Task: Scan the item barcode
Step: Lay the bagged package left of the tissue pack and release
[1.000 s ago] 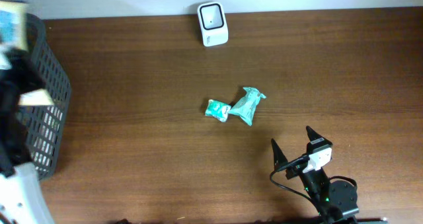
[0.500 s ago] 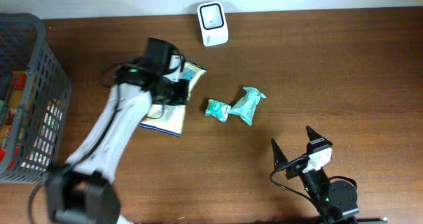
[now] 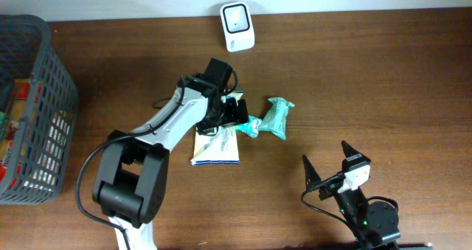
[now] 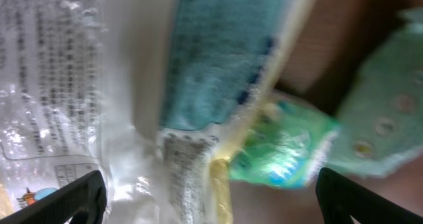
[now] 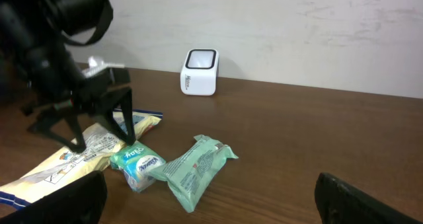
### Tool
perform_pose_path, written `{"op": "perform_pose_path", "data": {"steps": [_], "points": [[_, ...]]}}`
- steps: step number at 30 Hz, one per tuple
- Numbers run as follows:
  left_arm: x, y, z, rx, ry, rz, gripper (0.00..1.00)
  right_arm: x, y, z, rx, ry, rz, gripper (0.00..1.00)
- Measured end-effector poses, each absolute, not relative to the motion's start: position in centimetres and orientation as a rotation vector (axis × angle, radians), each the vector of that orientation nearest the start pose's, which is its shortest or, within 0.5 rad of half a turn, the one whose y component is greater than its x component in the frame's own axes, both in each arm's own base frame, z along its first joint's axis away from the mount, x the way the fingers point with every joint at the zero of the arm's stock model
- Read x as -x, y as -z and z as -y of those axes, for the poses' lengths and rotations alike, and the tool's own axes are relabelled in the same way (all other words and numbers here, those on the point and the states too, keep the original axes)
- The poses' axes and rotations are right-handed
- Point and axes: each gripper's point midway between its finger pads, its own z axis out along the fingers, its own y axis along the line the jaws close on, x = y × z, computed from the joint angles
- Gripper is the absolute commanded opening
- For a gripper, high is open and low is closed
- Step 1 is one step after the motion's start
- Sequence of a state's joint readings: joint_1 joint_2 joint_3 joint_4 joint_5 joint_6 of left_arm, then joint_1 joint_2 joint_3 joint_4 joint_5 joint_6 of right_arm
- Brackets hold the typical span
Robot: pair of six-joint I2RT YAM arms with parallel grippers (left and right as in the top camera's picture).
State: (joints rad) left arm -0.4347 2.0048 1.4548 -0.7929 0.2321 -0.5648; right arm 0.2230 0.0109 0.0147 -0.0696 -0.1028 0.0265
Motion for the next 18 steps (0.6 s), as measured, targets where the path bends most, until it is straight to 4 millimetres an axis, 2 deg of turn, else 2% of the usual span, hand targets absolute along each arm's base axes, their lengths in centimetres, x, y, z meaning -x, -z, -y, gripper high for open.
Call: {"op": "perform_pose_path", "data": {"steps": [2, 4, 5, 6, 7, 8, 9, 10, 12, 13, 14, 15, 16, 18], "points": [[-38.1, -6.2, 22.4, 0.062, 0.522, -2.964, 0.99, -23.5, -16.1, -7.1, 0.239, -0.275, -1.626, 0.99], [-39.7, -10.3, 22.8, -0.019, 0.563, -2.862, 0.99, -23.5, -16.1, -7.1, 0.240, -0.275, -1.626, 0.99], [-40.4, -12.7, 22.6, -0.038, 0.583, -2.801, 0.99, -23.5, -16.1, -7.1, 0.240, -0.275, -1.626, 0.99], [-41.3, -16.1, 22.0, -0.059, 0.603, -2.711, 0.99, -23.5, -16.1, -7.1, 0.239, -0.275, -1.626, 0.99], [-42.2, -20.5, 20.5, -0.042, 0.622, -2.599, 0.99, -23.5, -16.1, -7.1, 0.240, -0.275, -1.626, 0.99], [-42.6, -23.2, 18.8, -0.015, 0.612, -2.529, 0.99, -23.5, -16.1, -7.1, 0.240, -0.275, -1.626, 0.99], [-43.0, -26.2, 15.9, 0.044, 0.576, -2.447, 0.99, -23.5, -16.1, -7.1, 0.240, -0.275, -1.626, 0.99], [-43.2, -28.1, 13.7, 0.087, 0.542, -2.391, 0.99, -23.5, -16.1, -7.1, 0.240, -0.275, -1.626, 0.99], [-43.2, -31.8, 7.0, 0.205, 0.404, -2.273, 0.99, -23.5, -16.1, -7.1, 0.240, -0.275, -1.626, 0.99], [-42.8, -33.5, 2.9, 0.275, 0.304, -2.210, 0.99, -23.5, -16.1, -7.1, 0.240, -0.275, -1.626, 0.99], [-42.3, -34.7, 0.2, 0.323, 0.233, -2.169, 0.99, -23.5, -16.1, -7.1, 0.239, -0.275, -1.626, 0.99], [-41.3, -36.0, -3.7, 0.400, 0.126, -2.116, 0.99, -23.5, -16.1, -7.1, 0.240, -0.275, -1.626, 0.99], [-40.4, -37.0, -6.6, 0.455, 0.044, -2.073, 0.99, -23.5, -16.1, -7.1, 0.239, -0.275, -1.626, 0.99], [-38.2, -38.7, -12.7, 0.572, -0.119, -1.993, 1.00, -23.5, -16.1, -7.1, 0.239, -0.275, -1.626, 0.99]]}}
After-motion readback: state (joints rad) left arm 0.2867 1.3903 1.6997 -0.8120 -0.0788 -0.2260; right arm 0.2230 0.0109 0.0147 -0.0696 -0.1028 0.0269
